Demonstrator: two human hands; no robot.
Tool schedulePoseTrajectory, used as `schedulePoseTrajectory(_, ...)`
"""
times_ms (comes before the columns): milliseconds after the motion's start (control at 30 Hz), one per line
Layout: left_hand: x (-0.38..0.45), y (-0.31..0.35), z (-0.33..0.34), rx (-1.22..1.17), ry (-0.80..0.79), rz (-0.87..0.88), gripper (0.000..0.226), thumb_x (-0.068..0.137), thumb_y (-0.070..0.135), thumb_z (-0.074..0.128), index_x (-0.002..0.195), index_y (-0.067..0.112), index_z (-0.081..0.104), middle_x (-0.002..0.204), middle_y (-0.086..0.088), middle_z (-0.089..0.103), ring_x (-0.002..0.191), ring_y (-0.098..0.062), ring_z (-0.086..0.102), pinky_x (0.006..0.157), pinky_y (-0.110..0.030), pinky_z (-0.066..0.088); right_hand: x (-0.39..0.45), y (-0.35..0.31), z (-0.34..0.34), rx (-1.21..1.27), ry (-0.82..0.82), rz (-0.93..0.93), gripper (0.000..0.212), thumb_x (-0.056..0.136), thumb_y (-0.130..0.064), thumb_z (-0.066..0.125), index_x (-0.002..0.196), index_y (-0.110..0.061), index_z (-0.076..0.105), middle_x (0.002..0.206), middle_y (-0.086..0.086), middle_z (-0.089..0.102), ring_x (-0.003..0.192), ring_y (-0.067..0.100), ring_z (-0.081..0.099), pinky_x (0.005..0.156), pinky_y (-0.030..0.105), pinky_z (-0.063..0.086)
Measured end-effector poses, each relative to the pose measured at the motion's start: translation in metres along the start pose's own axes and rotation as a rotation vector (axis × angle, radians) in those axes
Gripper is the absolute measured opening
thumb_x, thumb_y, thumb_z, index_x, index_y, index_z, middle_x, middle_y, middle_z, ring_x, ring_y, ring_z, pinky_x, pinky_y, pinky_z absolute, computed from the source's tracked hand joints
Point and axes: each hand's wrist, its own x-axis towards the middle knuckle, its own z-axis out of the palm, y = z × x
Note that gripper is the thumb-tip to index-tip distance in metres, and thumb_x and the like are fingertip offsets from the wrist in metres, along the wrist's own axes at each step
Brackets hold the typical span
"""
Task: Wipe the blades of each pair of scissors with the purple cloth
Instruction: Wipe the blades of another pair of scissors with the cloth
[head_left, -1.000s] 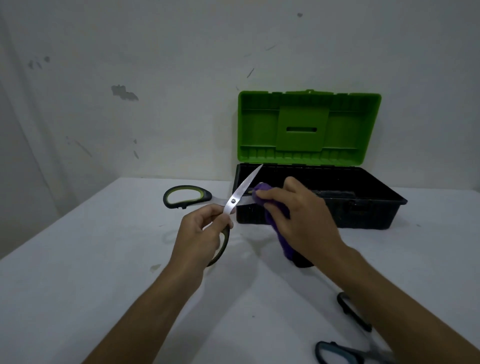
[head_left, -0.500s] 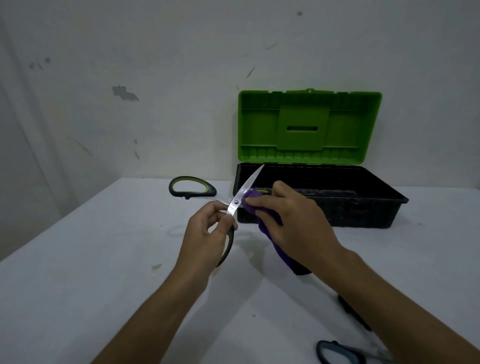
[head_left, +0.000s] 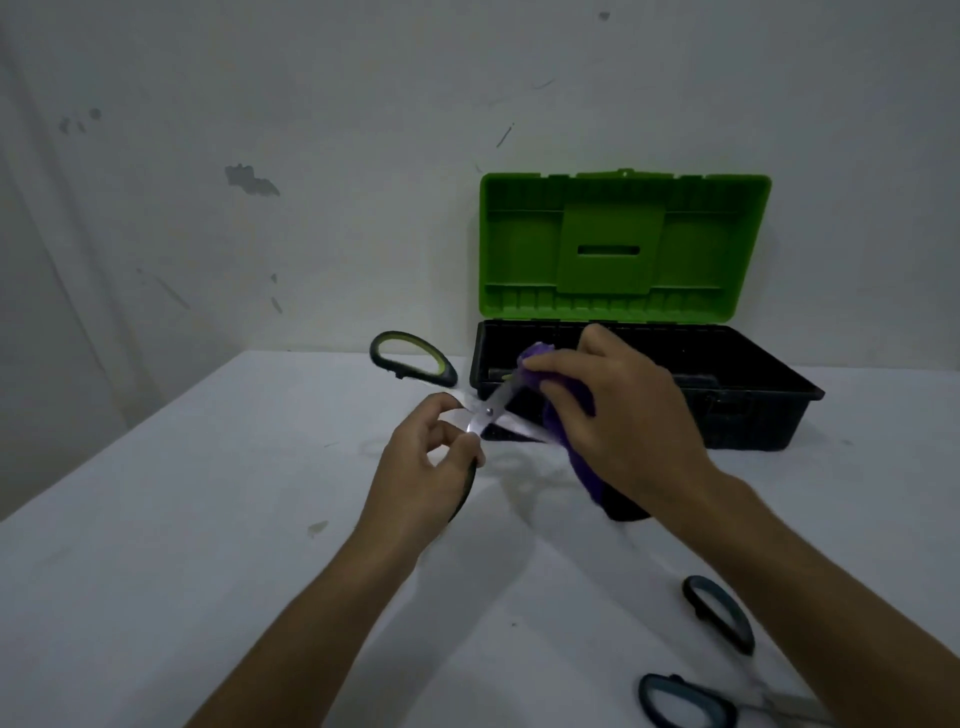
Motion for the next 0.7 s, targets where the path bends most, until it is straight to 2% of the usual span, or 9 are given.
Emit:
schedulePoseTrajectory(33,0.000,-0.001,0.001,0.036,-0.010,0.010,0.015,0.095,0.018,0.059,0.106,0.028,0.057,0.075,0.001,0.069,0.054,-0.008,0.056,0.053,-0.002,0.039,0.002,0.000,-0.005,0.009,-0.024,-0.035,0.025,0.093,-0.025,0.061,0.118,-0.028,0.068,0.084,-0.008,0.044,0.068,0.010,0.046,0.055,0.022,0.040)
schedulePoseTrajectory(100,-0.001,-0.002,0.002,0.064,-0.026,0.016,0.018,0.095,0.020,0.060,0.107,0.033,0.054,0.076,0.001,0.071,0.070,-0.009,0.062,0.060,0.005,0.038,0.004,-0.003,-0.010,0.039,-0.141,-0.111,0.026,0.093,-0.029,0.061,0.118,-0.033,0.068,0.084,-0.011,0.044,0.071,0.006,0.046,0.059,0.021,0.037)
schedulePoseTrajectory(200,0.000,0.000,0.002,0.076,-0.049,0.046,0.018,0.095,0.022,0.059,0.108,0.034,0.053,0.073,0.004,0.072,0.077,-0.003,0.064,0.067,-0.004,0.041,-0.002,-0.008,-0.002,0.040,-0.268,-0.168,0.026,0.095,-0.033,0.057,0.118,-0.038,0.066,0.086,-0.012,0.043,0.073,0.007,0.046,0.060,0.021,0.032)
schedulePoseTrajectory(300,0.001,0.002,-0.002,0.104,-0.055,0.071,0.020,0.094,0.022,0.061,0.102,0.038,0.052,0.070,0.008,0.071,0.078,-0.004,0.064,0.067,-0.002,0.039,-0.003,-0.003,0.008,0.027,-0.205,-0.156,0.024,0.095,-0.029,0.057,0.116,-0.035,0.068,0.087,-0.010,0.040,0.070,0.012,0.047,0.056,0.022,0.034)
schedulePoseTrajectory(367,0.002,0.002,-0.004,0.110,-0.063,0.064,0.021,0.093,0.019,0.062,0.108,0.032,0.054,0.068,0.008,0.070,0.070,-0.006,0.062,0.062,-0.002,0.042,0.000,0.004,0.008,-0.012,-0.148,-0.086,0.023,0.096,-0.027,0.056,0.114,-0.032,0.069,0.086,-0.007,0.039,0.068,0.014,0.047,0.053,0.030,0.042)
schedulePoseTrajectory(433,0.002,0.002,-0.003,0.100,-0.080,0.035,0.021,0.094,0.019,0.061,0.111,0.029,0.054,0.067,0.008,0.070,0.062,-0.004,0.060,0.065,-0.012,0.044,0.001,0.009,0.005,-0.047,-0.099,-0.040,0.023,0.096,-0.025,0.056,0.114,-0.030,0.069,0.086,-0.006,0.041,0.067,0.015,0.047,0.054,0.034,0.048)
schedulePoseTrajectory(533,0.001,0.002,-0.001,0.096,-0.108,0.031,0.020,0.094,0.022,0.061,0.112,0.029,0.054,0.068,0.007,0.071,0.077,-0.008,0.065,0.074,-0.016,0.042,-0.002,0.005,0.002,0.040,-0.154,-0.149,0.024,0.094,-0.027,0.058,0.115,-0.029,0.069,0.088,-0.008,0.046,0.070,0.010,0.048,0.057,0.026,0.046)
schedulePoseTrajectory(600,0.000,0.001,0.000,0.115,-0.130,0.050,0.022,0.094,0.022,0.060,0.114,0.030,0.055,0.070,0.006,0.072,0.083,-0.009,0.067,0.078,-0.016,0.043,-0.003,-0.002,0.006,0.095,-0.253,-0.203,0.023,0.093,-0.029,0.060,0.114,-0.032,0.069,0.085,-0.013,0.044,0.071,0.005,0.047,0.060,0.019,0.037)
schedulePoseTrajectory(700,0.001,-0.001,-0.003,0.125,-0.118,0.060,0.024,0.094,0.018,0.061,0.114,0.029,0.054,0.070,0.006,0.072,0.083,-0.011,0.067,0.080,-0.015,0.042,-0.002,0.000,0.015,0.112,-0.235,-0.117,0.021,0.093,-0.030,0.062,0.112,-0.034,0.069,0.083,-0.015,0.042,0.073,0.004,0.046,0.063,0.019,0.034)
